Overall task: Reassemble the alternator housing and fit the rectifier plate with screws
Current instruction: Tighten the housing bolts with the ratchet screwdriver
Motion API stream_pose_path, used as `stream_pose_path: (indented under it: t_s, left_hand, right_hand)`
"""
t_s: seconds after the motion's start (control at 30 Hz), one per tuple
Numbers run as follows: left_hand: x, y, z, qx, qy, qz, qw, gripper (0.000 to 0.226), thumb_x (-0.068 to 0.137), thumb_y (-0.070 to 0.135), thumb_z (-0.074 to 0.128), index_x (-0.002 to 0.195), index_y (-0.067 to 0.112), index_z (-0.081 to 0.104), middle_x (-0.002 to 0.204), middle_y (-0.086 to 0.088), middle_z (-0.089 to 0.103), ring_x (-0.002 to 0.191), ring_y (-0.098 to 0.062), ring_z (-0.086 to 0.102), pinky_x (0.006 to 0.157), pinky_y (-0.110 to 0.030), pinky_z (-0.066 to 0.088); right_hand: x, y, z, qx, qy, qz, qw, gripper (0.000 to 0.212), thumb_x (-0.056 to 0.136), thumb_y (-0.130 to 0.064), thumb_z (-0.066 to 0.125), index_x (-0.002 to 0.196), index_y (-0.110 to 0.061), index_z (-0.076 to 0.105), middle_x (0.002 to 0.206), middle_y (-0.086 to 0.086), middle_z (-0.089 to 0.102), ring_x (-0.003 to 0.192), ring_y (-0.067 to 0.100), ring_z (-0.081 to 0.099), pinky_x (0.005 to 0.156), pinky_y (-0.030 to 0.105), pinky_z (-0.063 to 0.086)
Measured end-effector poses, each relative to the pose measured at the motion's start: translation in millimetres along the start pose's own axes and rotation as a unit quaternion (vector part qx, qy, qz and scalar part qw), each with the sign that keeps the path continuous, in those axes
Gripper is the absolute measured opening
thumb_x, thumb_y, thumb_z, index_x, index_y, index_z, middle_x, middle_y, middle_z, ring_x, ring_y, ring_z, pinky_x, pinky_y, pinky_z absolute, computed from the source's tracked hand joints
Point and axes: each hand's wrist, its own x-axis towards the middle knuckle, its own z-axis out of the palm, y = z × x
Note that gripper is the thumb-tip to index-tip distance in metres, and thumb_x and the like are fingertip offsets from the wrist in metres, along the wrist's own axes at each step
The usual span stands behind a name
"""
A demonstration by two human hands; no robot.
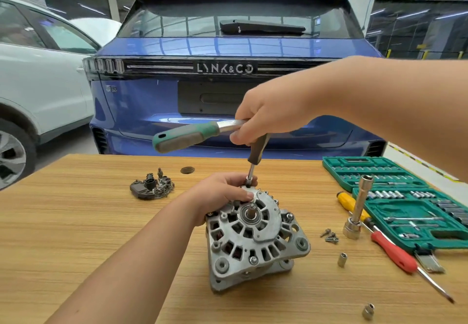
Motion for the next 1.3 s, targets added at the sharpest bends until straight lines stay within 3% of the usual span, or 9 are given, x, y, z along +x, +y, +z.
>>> stream_pose_path:
  t_s: [0.2, 0.3, 0.43, 0.53, 0.7, 0.8, 1.03, 1.2, 1.3]
  left_hand:
    - [2, -1, -1, -0.005, -0.013, 0.003, 1.0, 0.034, 0.086, 0.008, 0.075, 0.111, 0.031, 0.078, 0.098, -0.005, 0.078, 0.078, -0.015, 0.072, 0.065, -0.025, 0.057]
    - [3, -1, -1, -0.013, -0.015, 0.005, 1.0, 0.034, 0.082, 0.009, 0.076, 0.109, 0.03, 0.079, 0.109, -0.012, 0.077, 0.088, -0.021, 0.072, 0.086, -0.039, 0.061]
    - [1, -2, 0, -0.019, -0.01, 0.004, 1.0, 0.033, 0.089, 0.005, 0.073, 0.112, 0.028, 0.078, 0.096, -0.006, 0.077, 0.074, -0.014, 0.071, 0.06, -0.023, 0.056]
    - [1, -3, 1, -0.013, 0.002, 0.012, 1.0, 0.033, 0.089, 0.004, 0.072, 0.113, 0.026, 0.077, 0.084, 0.002, 0.076, 0.061, -0.006, 0.067, 0.048, -0.014, 0.046]
    - [2, -4, 0, -0.018, 0.005, 0.014, 1.0, 0.033, 0.088, 0.005, 0.074, 0.112, 0.028, 0.078, 0.096, -0.001, 0.078, 0.062, -0.007, 0.068, 0.047, -0.016, 0.047]
    - [2, -4, -1, -0.025, 0.002, 0.012, 1.0, 0.033, 0.088, 0.004, 0.074, 0.112, 0.026, 0.078, 0.097, -0.001, 0.079, 0.063, -0.009, 0.07, 0.047, -0.018, 0.049]
    - [1, -3, 0, 0.002, 0.018, 0.011, 1.0, 0.03, 0.089, 0.007, 0.074, 0.106, 0.03, 0.079, 0.106, -0.002, 0.079, 0.062, -0.006, 0.066, 0.047, -0.017, 0.047]
    - [-4, -1, 3, 0.001, 0.025, 0.005, 1.0, 0.031, 0.091, 0.007, 0.071, 0.112, 0.029, 0.077, 0.08, 0.003, 0.077, 0.052, -0.006, 0.064, 0.045, -0.016, 0.046]
    - [-5, 1, 5, 0.009, 0.025, 0.007, 1.0, 0.032, 0.092, 0.007, 0.07, 0.116, 0.027, 0.075, 0.07, 0.006, 0.072, 0.05, -0.005, 0.061, 0.045, -0.015, 0.044]
  right_hand:
    - [6, -2, -6, 0.068, -0.065, 0.011, 0.996, 0.032, 0.088, -0.044, 0.07, 0.064, -0.024, 0.077, 0.066, -0.021, 0.071, 0.056, -0.011, 0.059, 0.065, 0.025, 0.036]
    - [16, 0, -3, 0.184, -0.105, -0.034, 0.977, 0.027, 0.09, -0.024, 0.073, 0.064, -0.015, 0.074, 0.082, 0.0, 0.079, 0.085, 0.013, 0.076, 0.09, 0.039, 0.054]
    - [22, 5, 9, 0.309, -0.03, -0.068, 0.948, 0.014, 0.087, -0.013, 0.073, 0.081, -0.001, 0.073, 0.056, 0.006, 0.061, 0.059, 0.023, 0.067, 0.068, 0.033, 0.058]
    - [24, 10, 19, 0.37, 0.02, -0.059, 0.927, 0.036, 0.076, -0.018, 0.074, 0.097, 0.01, 0.068, 0.061, 0.012, 0.038, 0.055, 0.021, 0.043, 0.062, 0.031, 0.051]
    - [22, 8, 26, 0.409, 0.087, -0.004, 0.908, 0.015, 0.077, -0.017, 0.079, 0.086, -0.006, 0.074, 0.067, 0.012, 0.054, 0.061, 0.02, 0.048, 0.065, 0.034, 0.046]
    - [22, 2, 29, 0.398, 0.148, 0.067, 0.903, 0.023, 0.078, -0.02, 0.082, 0.091, -0.004, 0.073, 0.067, 0.012, 0.059, 0.064, 0.024, 0.052, 0.067, 0.038, 0.044]
    - [29, -5, 35, 0.432, 0.248, 0.18, 0.848, 0.02, 0.082, -0.02, 0.08, 0.091, -0.007, 0.068, 0.056, 0.006, 0.056, 0.048, 0.019, 0.048, 0.055, 0.026, 0.042]
    - [17, -2, 38, 0.317, 0.269, 0.064, 0.907, 0.031, 0.086, -0.033, 0.077, 0.071, -0.02, 0.054, 0.048, -0.005, 0.056, 0.04, 0.008, 0.053, 0.039, 0.017, 0.038]
    - [16, 2, 40, 0.037, 0.274, -0.039, 0.96, 0.051, 0.089, -0.053, 0.069, 0.062, -0.021, 0.04, 0.054, -0.004, 0.048, 0.049, 0.015, 0.048, 0.049, 0.031, 0.038]
